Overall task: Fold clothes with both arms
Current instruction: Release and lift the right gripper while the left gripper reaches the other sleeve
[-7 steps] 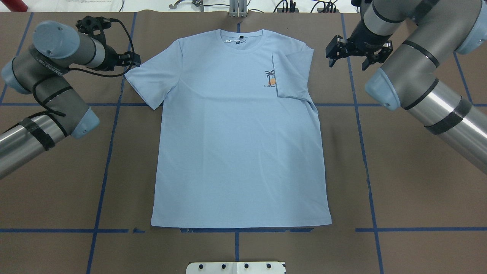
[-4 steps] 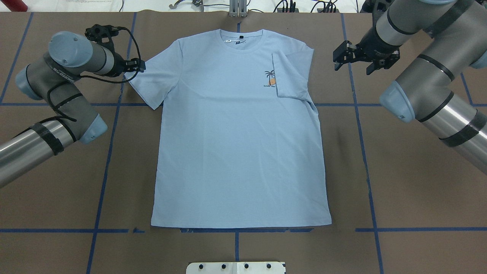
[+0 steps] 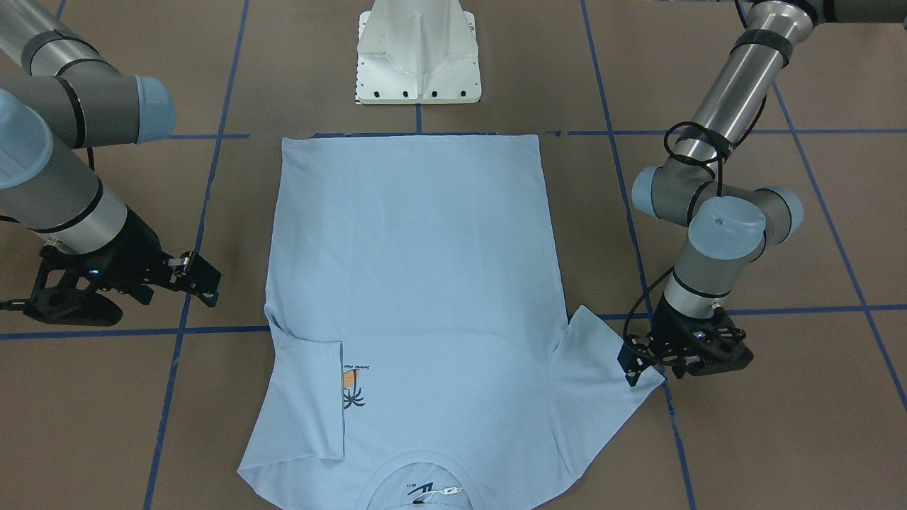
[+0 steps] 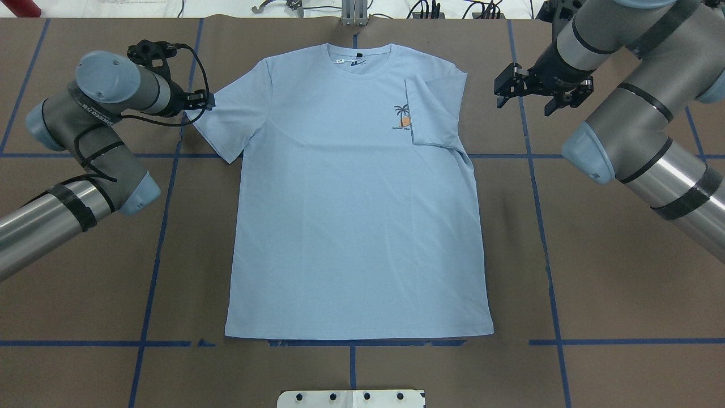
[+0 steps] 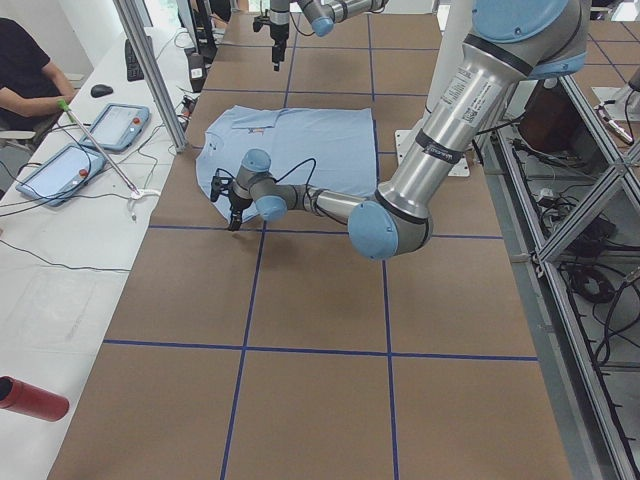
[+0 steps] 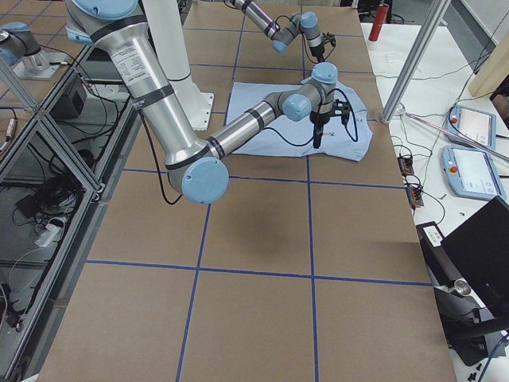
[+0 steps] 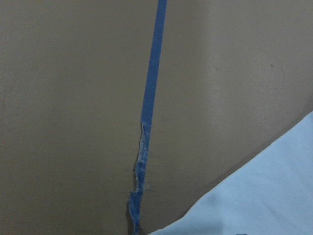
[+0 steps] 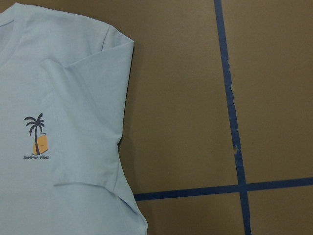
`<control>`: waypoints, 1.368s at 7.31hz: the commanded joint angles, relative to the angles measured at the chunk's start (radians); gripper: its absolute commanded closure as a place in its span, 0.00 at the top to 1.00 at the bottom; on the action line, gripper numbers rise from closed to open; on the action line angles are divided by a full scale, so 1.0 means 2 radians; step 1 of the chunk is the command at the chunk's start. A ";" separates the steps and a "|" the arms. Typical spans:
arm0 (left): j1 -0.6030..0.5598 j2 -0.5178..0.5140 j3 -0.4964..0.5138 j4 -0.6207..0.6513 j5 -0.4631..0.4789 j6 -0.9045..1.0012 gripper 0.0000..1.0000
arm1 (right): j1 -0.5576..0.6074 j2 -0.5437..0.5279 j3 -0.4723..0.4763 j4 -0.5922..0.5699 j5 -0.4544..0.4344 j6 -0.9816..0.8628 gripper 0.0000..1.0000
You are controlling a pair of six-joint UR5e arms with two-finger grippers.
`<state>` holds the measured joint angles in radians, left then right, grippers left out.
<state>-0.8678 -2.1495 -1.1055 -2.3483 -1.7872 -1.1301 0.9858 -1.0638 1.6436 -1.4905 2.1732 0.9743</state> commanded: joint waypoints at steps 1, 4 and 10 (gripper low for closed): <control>0.003 0.000 0.001 0.000 0.000 0.001 0.66 | 0.001 0.000 -0.001 -0.003 0.000 -0.002 1.00; 0.003 0.000 -0.003 0.000 -0.001 0.004 0.03 | 0.003 0.005 -0.003 -0.012 -0.001 -0.004 1.00; 0.020 -0.095 -0.095 0.225 -0.004 -0.059 0.00 | 0.006 0.003 -0.003 -0.012 -0.003 -0.005 1.00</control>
<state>-0.8532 -2.2495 -1.2827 -2.0253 -1.7959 -1.1632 0.9948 -1.0561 1.6367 -1.5141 2.1676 0.9654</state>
